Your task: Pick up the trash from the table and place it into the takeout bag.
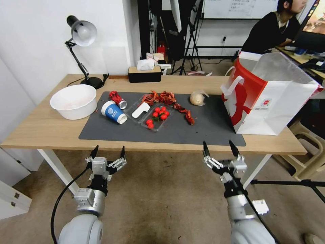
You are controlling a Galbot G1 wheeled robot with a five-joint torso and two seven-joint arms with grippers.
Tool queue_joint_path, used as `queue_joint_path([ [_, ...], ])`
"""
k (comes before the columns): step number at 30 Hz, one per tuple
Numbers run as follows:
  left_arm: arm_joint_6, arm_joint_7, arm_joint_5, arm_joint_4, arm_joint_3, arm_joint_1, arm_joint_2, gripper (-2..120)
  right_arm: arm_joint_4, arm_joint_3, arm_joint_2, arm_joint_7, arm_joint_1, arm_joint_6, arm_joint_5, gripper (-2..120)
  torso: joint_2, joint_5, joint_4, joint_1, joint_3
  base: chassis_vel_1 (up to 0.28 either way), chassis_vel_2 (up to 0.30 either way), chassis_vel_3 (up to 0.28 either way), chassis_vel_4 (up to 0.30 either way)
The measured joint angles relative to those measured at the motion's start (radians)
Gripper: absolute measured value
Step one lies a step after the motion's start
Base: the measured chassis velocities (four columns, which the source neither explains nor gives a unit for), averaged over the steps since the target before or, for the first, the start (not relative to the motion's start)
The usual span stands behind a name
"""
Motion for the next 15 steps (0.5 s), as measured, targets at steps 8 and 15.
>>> queue_joint_path([
  [8,0.0,0.0,0.0,0.002,0.0,-0.003,0.0,100,-0.04,0.006,0.001,0.01,-0.008,0.03,0.0,100,0.0,0.0001,0.0,0.0,0.0,0.0,0.0,0.0,0.0],
  [15,0.0,0.0,0.0,0.003,0.001,-0.004,-0.002,100,-0.049,0.006,0.005,0.013,-0.002,0.034,0.007,100,0.0,0.0001,0.0,0.0,0.0,0.0,0.0,0.0,0.0],
])
